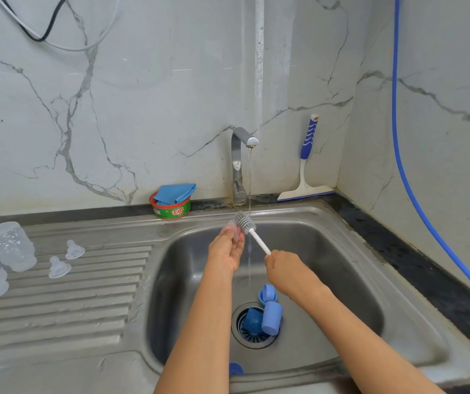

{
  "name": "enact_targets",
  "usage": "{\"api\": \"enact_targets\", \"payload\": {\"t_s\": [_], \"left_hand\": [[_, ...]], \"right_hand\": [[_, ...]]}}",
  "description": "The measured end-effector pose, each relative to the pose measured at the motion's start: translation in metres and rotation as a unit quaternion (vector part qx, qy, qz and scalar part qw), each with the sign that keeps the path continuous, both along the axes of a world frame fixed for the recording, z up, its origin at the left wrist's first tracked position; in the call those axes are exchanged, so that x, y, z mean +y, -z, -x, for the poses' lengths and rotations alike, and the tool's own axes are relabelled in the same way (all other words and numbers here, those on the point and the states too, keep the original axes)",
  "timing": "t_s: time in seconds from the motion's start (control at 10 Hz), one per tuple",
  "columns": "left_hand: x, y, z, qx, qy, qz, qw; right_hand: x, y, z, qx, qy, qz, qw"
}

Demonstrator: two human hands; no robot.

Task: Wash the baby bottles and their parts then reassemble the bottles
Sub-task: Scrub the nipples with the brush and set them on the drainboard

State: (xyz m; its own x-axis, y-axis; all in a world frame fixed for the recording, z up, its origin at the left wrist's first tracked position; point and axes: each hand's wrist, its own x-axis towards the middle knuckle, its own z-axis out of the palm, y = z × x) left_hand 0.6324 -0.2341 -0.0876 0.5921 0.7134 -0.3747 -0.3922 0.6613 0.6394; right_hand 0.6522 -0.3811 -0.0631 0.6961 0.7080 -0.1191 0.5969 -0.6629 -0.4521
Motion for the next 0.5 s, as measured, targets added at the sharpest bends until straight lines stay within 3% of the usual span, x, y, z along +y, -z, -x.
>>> {"api": "enact_targets", "payload": {"t_s": [0.3,0.5], "left_hand": [[0.0063,0.0041,0.0011,0.02,-0.005,-0.002,1.0],[0.0074,0.002,0.0033,0.026,-0.018,0.012,0.999]], "right_hand": [[0.0058,0.0012,-0.0019,0.049,0.016,-0.016,0.999],[0.0039,-0.0008,0.0049,0.031,-0.039,0.021,0.999]]}}
